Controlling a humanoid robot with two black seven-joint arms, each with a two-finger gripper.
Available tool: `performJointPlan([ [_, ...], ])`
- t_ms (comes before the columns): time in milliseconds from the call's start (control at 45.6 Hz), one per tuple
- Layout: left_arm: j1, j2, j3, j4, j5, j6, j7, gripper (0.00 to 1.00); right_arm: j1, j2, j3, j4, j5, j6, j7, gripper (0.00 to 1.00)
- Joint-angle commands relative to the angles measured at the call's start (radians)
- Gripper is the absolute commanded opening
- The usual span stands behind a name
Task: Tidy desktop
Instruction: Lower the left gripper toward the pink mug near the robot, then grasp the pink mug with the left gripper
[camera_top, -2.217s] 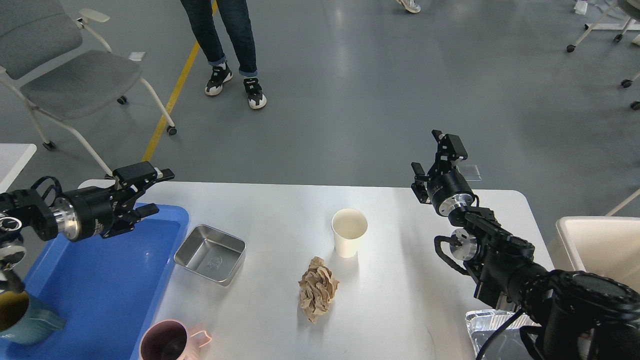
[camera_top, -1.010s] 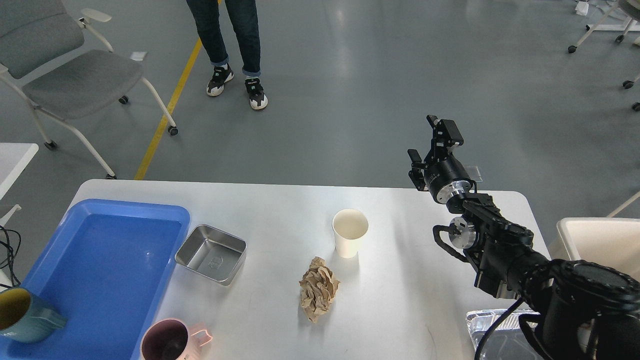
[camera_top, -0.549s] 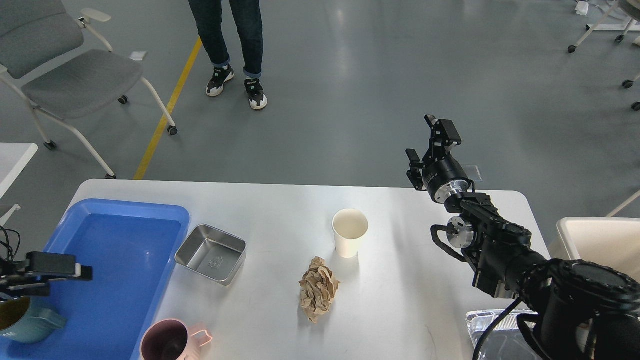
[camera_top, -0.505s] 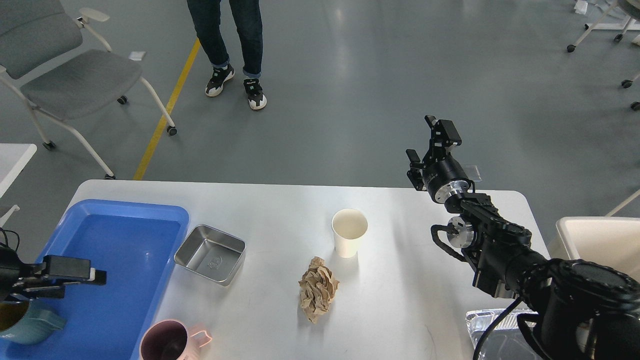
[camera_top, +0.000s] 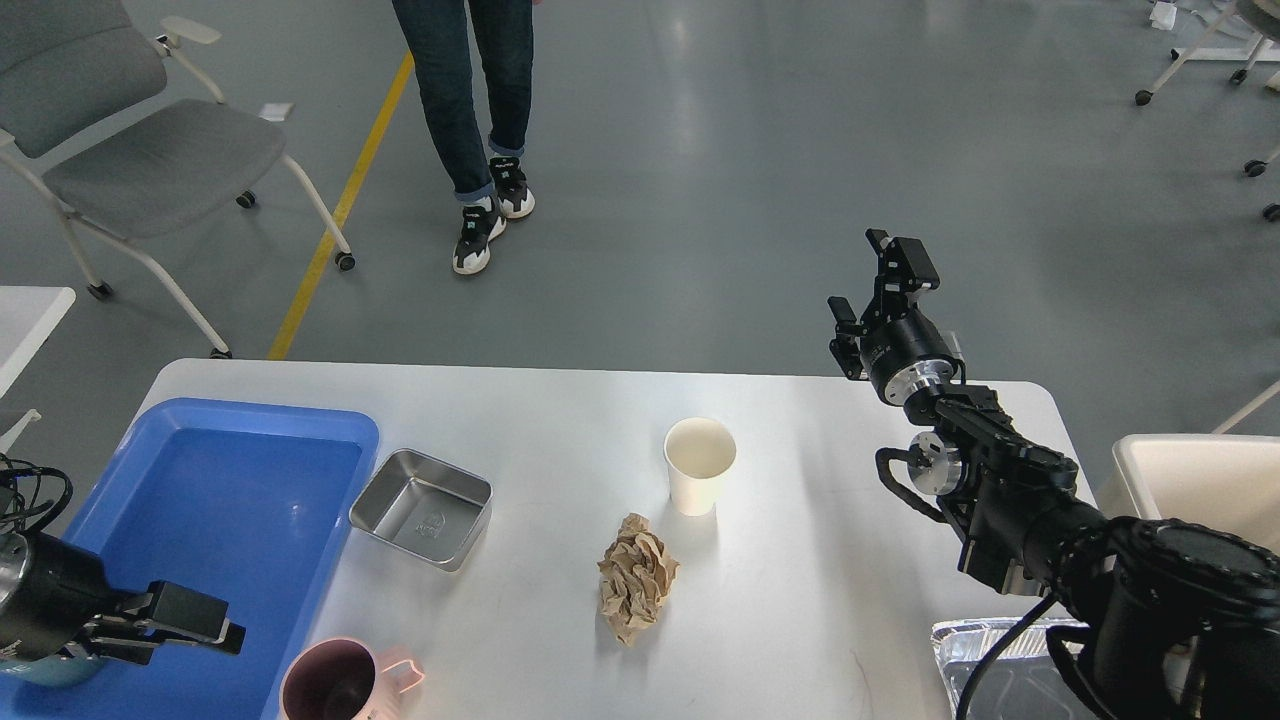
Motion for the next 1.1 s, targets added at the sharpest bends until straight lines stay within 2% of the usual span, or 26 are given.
performJointPlan([
  [0,0.001,-0.012,0.0,0.005,0.003,0.001,0.012,0.99,0.0,0.0,0.0,0.0,0.0,0.003,0.0,1.0],
  [395,-0.002,-0.144,0.0,0.014,0.093,0.01,0.03,0.99,-0.009,-0.015,0.0,0.0,0.0,0.005,0.001,1.0],
  [571,-0.004,-0.19,-0.001,0.034,0.095,0.01,0.096,0.99,-0.009,-0.028,0.0,0.0,0.0,0.006,0.001,1.0],
  [812,-0.001,-0.202,-0.001,0.043,0.095,0.009,0.107,0.99,-0.008,-0.031,0.0,0.0,0.0,0.006,0.001,1.0],
  [966,0.001,-0.256,0.003,0.075,0.097,0.009,0.11,0.99,-0.009,-0.031,0.0,0.0,0.0,0.006,0.001,1.0],
  [1075,0.001,-0.279,0.003,0.082,0.097,0.007,0.137,0.99,-0.008,-0.031,0.0,0.0,0.0,0.006,0.001,1.0],
])
